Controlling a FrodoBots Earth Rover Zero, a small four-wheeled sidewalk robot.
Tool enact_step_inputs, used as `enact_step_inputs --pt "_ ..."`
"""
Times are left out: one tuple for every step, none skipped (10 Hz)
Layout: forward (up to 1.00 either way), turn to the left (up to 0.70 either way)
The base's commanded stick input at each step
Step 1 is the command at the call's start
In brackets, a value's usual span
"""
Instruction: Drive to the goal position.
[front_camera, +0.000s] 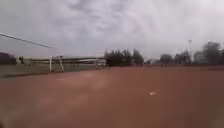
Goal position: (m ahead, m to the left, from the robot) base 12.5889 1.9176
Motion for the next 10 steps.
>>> enact_step_inputs --pt "0.5 -0.04" --pt "0.5 -0.02" --pt "0.5 -0.02" --pt "0.5 -0.24" --pt "0.5 -0.46" --pt "0.5 -0.5" --pt "0.5 -0.5" --pt "0.5 -0.5" --pt "0.5 -0.5" --pt "0.5 0.0"
